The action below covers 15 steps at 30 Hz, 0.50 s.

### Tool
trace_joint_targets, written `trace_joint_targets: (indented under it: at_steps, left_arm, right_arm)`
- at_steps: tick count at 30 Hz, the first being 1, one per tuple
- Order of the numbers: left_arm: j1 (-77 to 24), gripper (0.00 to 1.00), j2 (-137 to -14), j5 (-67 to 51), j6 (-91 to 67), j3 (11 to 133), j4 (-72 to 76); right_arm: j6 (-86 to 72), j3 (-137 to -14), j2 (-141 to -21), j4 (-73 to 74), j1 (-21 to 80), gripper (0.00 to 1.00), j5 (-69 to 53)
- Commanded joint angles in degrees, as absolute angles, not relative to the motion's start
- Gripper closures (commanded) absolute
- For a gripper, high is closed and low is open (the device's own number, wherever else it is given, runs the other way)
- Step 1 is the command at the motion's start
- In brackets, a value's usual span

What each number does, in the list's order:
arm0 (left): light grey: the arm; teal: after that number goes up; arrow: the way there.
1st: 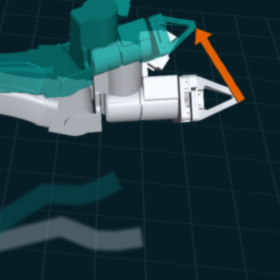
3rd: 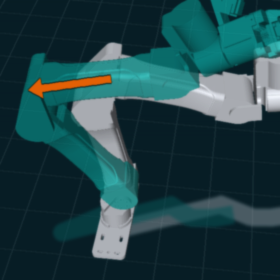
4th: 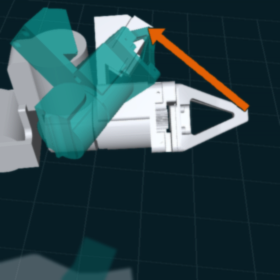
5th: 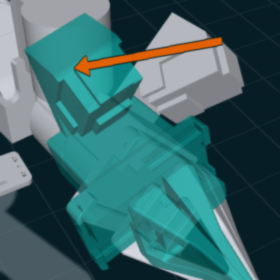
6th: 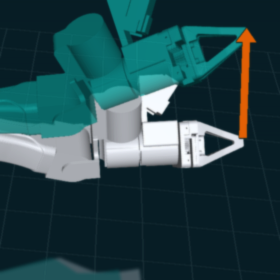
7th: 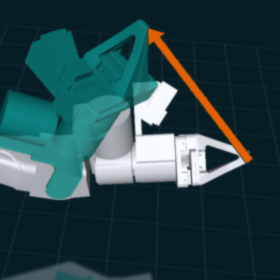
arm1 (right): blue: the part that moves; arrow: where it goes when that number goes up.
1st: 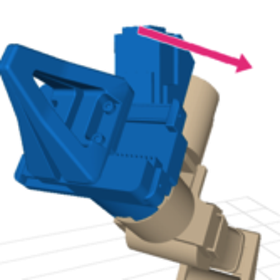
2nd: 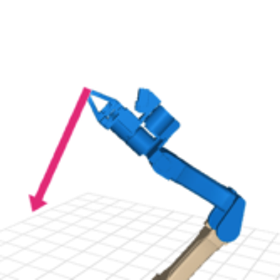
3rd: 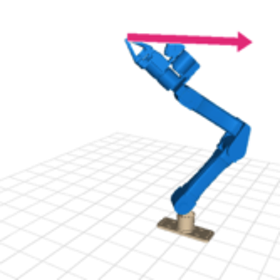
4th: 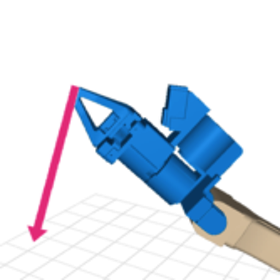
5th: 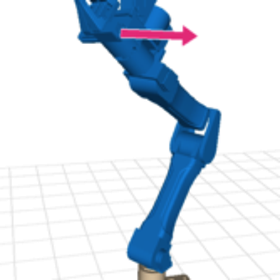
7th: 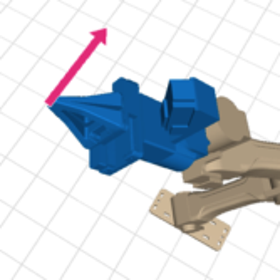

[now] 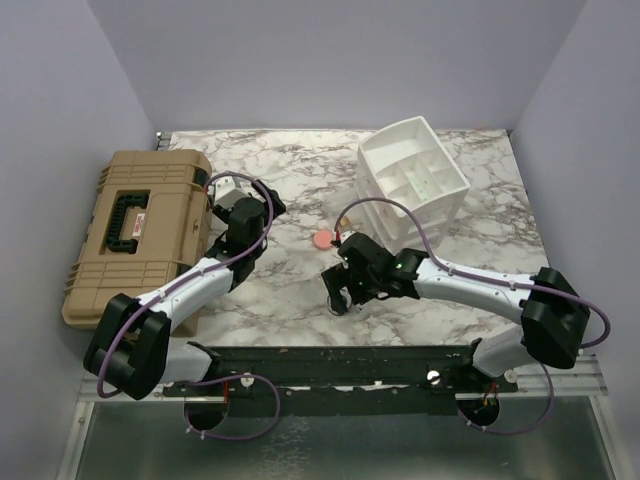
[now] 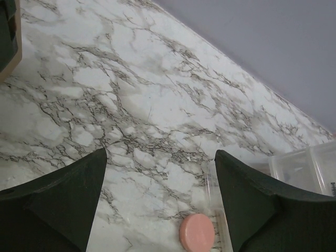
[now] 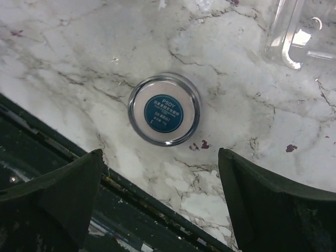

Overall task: Organize the makeup
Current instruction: Pick up the makeup from the center of the board.

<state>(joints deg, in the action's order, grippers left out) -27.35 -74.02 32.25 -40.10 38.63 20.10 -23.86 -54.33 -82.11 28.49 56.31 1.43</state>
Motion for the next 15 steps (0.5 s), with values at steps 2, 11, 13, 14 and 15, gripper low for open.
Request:
trace_joint_targets:
  at_steps: [2, 11, 13, 14, 15]
  left_arm:
    - [-27.09, 0.14, -72.47, 33.64, -41.35, 37.82, 20.83]
    - [-26.13, 0.14, -71.3, 31.42, -41.57, 37.72, 20.92]
    - [-25.81, 0.14, -71.04, 31.15, -41.5, 37.62, 20.99]
    - [-25.65, 0.14, -70.88, 30.97, -41.44, 37.64, 20.93]
    - [-25.53, 0.14, -70.8, 30.94, -41.4, 37.59, 20.95]
  right_arm:
    - [-26.8, -54.67, -87.28, 27.21, 57.18, 0.03, 4.97]
    - [-27.19, -60.08, -96.14, 27.27, 58.7, 0.01, 8.31]
    - [-27.2, -61.05, -97.77, 28.0, 58.79, 0.01, 9.47]
    - [-27.04, -61.27, -98.42, 28.19, 58.88, 0.02, 9.94]
    - [-26.92, -61.55, -98.96, 28.44, 58.96, 0.03, 10.43]
